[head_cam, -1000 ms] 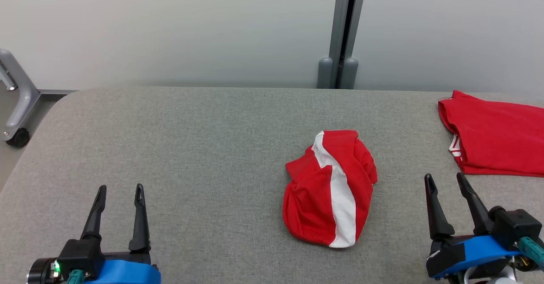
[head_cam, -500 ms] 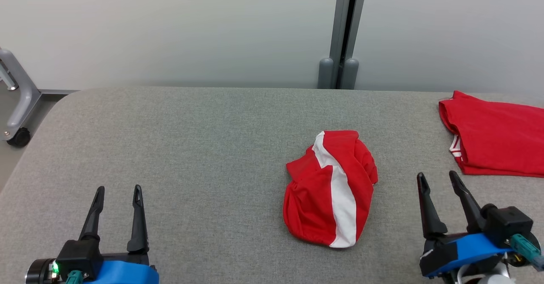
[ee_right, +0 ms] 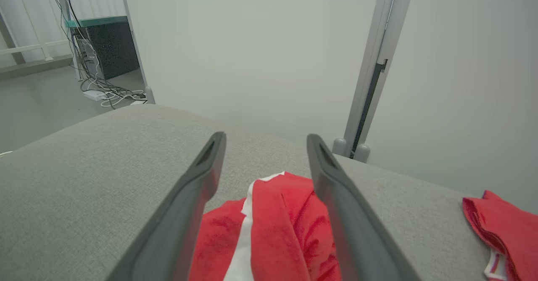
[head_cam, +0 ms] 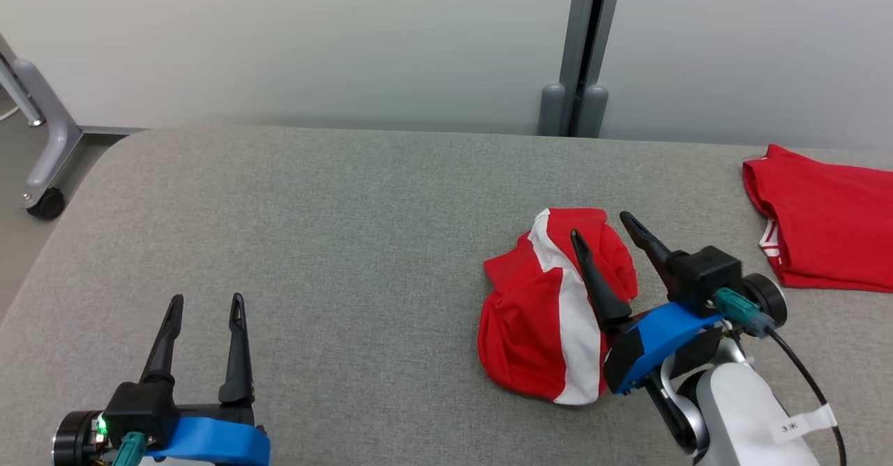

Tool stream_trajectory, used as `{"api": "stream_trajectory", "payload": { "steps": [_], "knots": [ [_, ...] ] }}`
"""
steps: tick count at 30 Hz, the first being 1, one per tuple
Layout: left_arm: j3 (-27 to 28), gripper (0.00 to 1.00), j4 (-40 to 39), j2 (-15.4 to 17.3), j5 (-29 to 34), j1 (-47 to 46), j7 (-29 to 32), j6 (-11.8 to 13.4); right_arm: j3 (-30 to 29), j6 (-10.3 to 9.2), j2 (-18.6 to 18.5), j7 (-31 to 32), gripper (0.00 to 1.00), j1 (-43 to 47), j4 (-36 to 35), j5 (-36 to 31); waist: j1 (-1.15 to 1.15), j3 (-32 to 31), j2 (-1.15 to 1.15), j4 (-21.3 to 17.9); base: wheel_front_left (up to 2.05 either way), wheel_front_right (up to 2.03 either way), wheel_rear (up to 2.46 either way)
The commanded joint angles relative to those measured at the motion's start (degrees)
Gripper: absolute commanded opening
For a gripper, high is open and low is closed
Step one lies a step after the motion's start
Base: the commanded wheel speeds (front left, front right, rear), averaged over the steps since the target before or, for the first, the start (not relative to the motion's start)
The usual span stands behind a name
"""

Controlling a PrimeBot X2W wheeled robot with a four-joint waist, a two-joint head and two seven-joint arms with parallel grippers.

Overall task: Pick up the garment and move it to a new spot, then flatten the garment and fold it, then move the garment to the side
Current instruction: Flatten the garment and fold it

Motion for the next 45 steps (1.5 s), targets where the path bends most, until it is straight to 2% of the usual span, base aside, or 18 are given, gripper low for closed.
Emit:
{"api": "stream_trajectory", "payload": {
  "steps": [1, 11, 12, 13, 14, 21, 26, 35, 40, 41, 42, 43, 44, 45],
  "knots": [
    [-0.06, 1.00, 0.23, -0.13, 0.24, -1.14, -0.24, -0.21, 0.37, 0.01, -0.40, 0.71, 1.00, -1.54, 2.19, -0.86, -0.01, 0.52, 0.00, 0.67, 0.00, 0.00, 0.00],
    [0.26, 1.00, 0.83, -0.90, 0.66, -2.91, -0.24, -1.01, 0.98, 0.00, -1.69, -0.63, 1.00, -7.31, 19.72, -2.09, -0.01, 2.91, 0.00, 2.63, 0.00, 0.00, 0.00],
    [0.30, 1.00, 0.91, -0.98, 0.69, -3.02, -0.24, -0.97, 1.20, 0.00, -1.60, -1.02, 0.90, -7.72, 21.31, -1.71, -0.01, 3.08, 0.00, 2.72, 0.00, 0.00, 0.00],
    [0.33, 1.00, 1.00, -1.05, 0.76, -3.21, -0.24, -1.03, 1.37, 0.01, -1.50, -1.63, 0.07, -8.33, 22.35, -1.26, -0.01, 3.28, 0.00, 2.82, 0.00, 0.00, 0.00],
    [0.38, 1.00, 1.08, -1.09, 0.84, -3.44, -0.24, -1.10, 1.49, 0.01, -1.49, -2.24, 0.00, -8.93, 23.38, -1.07, -0.01, 3.39, 0.00, 2.89, 0.00, 0.00, 0.00],
    [0.35, 1.00, 1.72, -1.46, 0.91, -4.33, -0.24, -1.52, 2.74, 0.01, -1.01, -8.38, 0.00, -13.52, 25.99, -0.49, -0.01, 3.49, 0.00, 3.55, 0.00, 0.00, 0.00],
    [0.61, 1.00, 2.11, -1.76, 0.99, -4.58, -0.24, -1.87, 7.10, 0.01, -0.23, -10.76, 0.00, -15.63, 24.82, 0.85, -0.01, 3.13, 0.00, 4.33, 0.00, 0.00, 0.00],
    [0.36, 1.00, 2.43, -2.67, 1.17, -4.64, -0.24, -2.17, 29.05, 0.01, -0.12, -10.84, 0.00, -12.40, 21.00, 10.35, -0.01, 3.64, 0.00, 6.14, 0.00, 0.00, 0.00],
    [0.53, 1.00, 2.57, -2.91, 1.20, -4.70, -0.24, -2.33, 37.03, 0.01, -0.09, -10.31, 0.00, -9.43, 20.27, 14.52, -0.01, 4.00, 0.00, 6.36, 0.00, 0.00, 0.00],
    [0.62, 1.00, 2.62, -2.95, 1.22, -4.63, -0.24, -2.34, 38.26, 0.01, -0.10, -10.32, 0.16, -9.09, 20.22, 15.05, -0.01, 4.00, 0.00, 6.29, 0.00, 0.00, 0.00],
    [0.62, 1.00, 2.62, -2.95, 1.22, -4.63, -0.24, -2.34, 38.26, 0.01, -0.10, -10.32, 0.16, -9.09, 20.22, 15.05, -0.01, 4.00, 0.00, 6.29, 0.00, 0.00, 0.00],
    [0.80, 1.00, 2.66, -2.97, 1.22, -4.53, -0.24, -2.35, 39.36, 0.01, -0.10, -10.38, 0.36, -8.73, 20.23, 15.55, -0.01, 3.98, 0.00, 6.12, 0.00, 0.00, 0.00],
    [0.96, 1.00, 2.71, -2.99, 1.25, -4.41, -0.24, -2.38, 40.36, 0.01, -0.09, -10.46, 1.00, -8.24, 20.15, 16.15, -0.01, 3.95, 0.00, 5.95, 0.00, 0.00, 0.00],
    [1.10, 1.00, 2.80, -3.00, 1.31, -4.29, -0.24, -2.41, 41.37, 0.01, -0.08, -10.55, 1.00, -7.78, 20.02, 16.80, -0.01, 3.86, 0.00, 5.72, 0.00, 0.00, 0.00]
  ]
}}
